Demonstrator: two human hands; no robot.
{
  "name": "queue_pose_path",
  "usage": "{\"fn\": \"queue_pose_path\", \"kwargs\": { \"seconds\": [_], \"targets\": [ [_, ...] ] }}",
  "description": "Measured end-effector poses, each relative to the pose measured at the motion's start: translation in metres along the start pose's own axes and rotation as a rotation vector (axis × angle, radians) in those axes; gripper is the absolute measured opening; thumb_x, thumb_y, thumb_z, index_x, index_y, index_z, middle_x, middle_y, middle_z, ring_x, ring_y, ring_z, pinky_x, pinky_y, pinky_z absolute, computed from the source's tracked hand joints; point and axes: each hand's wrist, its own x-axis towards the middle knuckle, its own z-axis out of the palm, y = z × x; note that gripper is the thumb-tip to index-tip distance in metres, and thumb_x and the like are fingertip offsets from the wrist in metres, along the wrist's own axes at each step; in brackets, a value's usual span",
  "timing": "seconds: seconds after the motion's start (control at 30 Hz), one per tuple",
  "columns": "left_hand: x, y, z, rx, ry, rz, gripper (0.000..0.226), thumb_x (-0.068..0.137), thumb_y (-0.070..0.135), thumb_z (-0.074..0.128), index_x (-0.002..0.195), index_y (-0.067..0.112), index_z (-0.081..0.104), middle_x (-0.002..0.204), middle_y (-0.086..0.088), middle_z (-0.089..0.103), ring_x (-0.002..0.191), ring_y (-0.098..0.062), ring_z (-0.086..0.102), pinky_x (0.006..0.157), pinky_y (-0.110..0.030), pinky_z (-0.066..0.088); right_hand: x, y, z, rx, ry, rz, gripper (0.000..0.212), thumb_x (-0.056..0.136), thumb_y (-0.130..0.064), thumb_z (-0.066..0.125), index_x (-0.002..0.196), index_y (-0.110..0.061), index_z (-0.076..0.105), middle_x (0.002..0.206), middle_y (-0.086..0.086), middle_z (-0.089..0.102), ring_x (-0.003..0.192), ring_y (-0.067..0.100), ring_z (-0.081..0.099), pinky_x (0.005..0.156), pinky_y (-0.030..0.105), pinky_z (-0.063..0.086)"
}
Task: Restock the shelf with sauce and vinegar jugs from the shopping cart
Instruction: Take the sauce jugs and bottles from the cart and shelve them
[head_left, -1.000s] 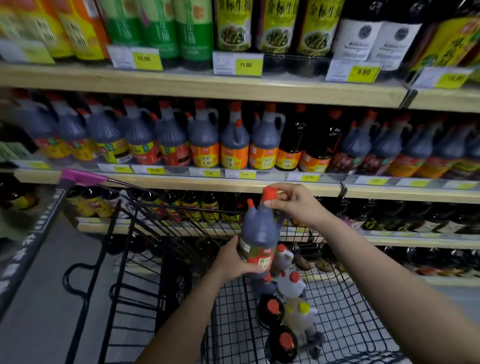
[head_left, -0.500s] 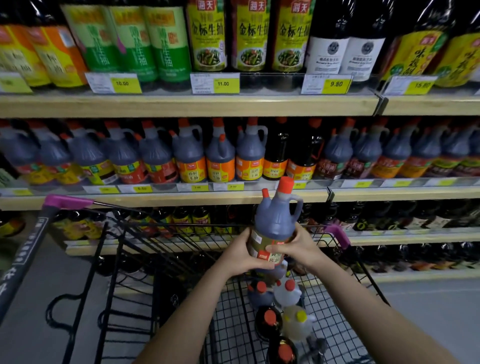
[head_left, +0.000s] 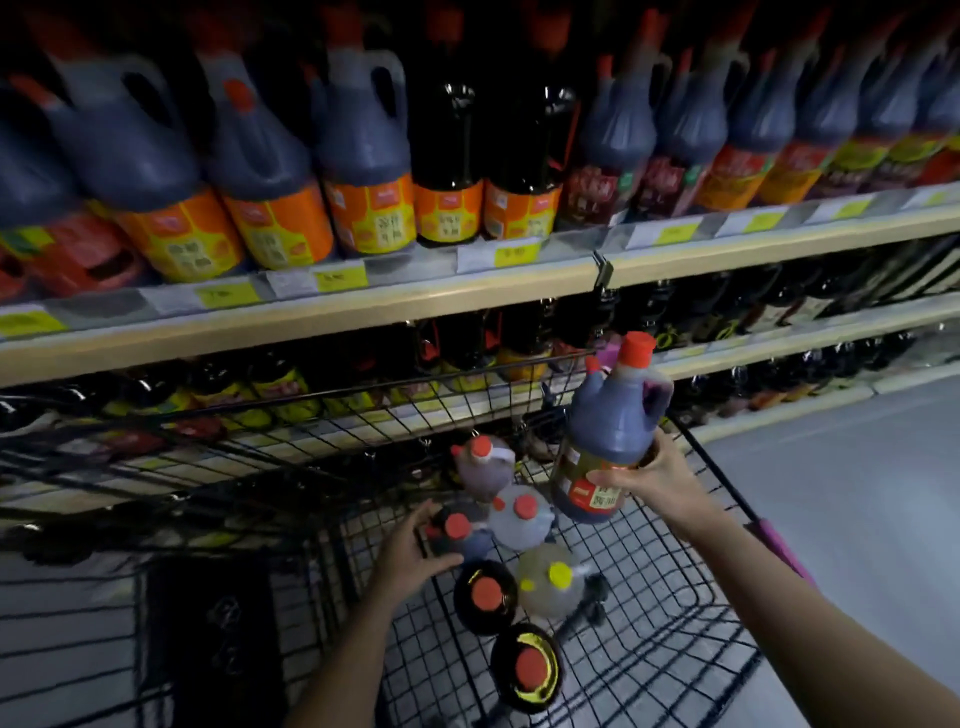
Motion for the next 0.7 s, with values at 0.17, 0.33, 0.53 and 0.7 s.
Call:
{"fn": "queue_pose_path", "kwargs": {
  "seconds": [0.17, 0.33, 0.53, 0.7],
  "targets": [
    [0.028, -0.021, 0.021, -0.005, -0.082, -0.011, 0.078, 0.06, 0.003, 0.085, 0.125, 0.019, 0.046, 0.113, 0.009, 0.054, 0.111, -0.01, 0.049, 0.078, -0.001, 0.038, 0.014, 0.04, -0.009, -0.007, 0.07, 0.004, 0.059, 0.059, 0.017, 0.077, 0.109, -0.007, 0.057, 0.084, -0.009, 0.075, 0.078, 0.005, 0.071, 0.064, 0.018, 0.055],
    [0.05, -0.023, 0.033, -0.057, 0.017, -0.132, 0.062, 0.061, 0.01, 0.086, 0.116, 0.01, 0.058, 0.11, -0.004, 0.061, 0.102, -0.019, 0.056, 0.076, -0.023, 0.043, 0.021, 0.061, -0.01, 0.026, 0.099, 0.013, 0.067, 0.044, -0.01, 0.086, 0.106, -0.007, 0.061, 0.095, 0.004, 0.074, 0.085, 0.017, 0.071, 0.068, 0.023, 0.056],
    [0.04, 0.009, 0.008, -0.172, 0.152, -0.204, 0.041, 0.067, 0.01, 0.082, 0.103, 0.005, 0.061, 0.098, -0.002, 0.055, 0.093, -0.021, 0.057, 0.072, -0.028, 0.041, 0.023, 0.048, -0.013, 0.047, 0.113, 0.034, 0.074, 0.047, -0.01, 0.085, 0.114, 0.002, 0.056, 0.103, 0.013, 0.071, 0.087, 0.019, 0.071, 0.069, 0.025, 0.057],
    [0.007, 0.054, -0.039, -0.183, 0.179, -0.215, 0.057, 0.028, 0.046, 0.081, 0.079, 0.025, 0.065, 0.094, -0.01, 0.069, 0.092, -0.027, 0.066, 0.079, -0.042, 0.056, -0.006, 0.001, -0.027, 0.101, 0.133, 0.042, 0.073, 0.042, -0.009, 0.083, 0.11, -0.004, 0.056, 0.081, -0.003, 0.074, 0.069, 0.005, 0.07, 0.057, 0.016, 0.054]
  ]
}}
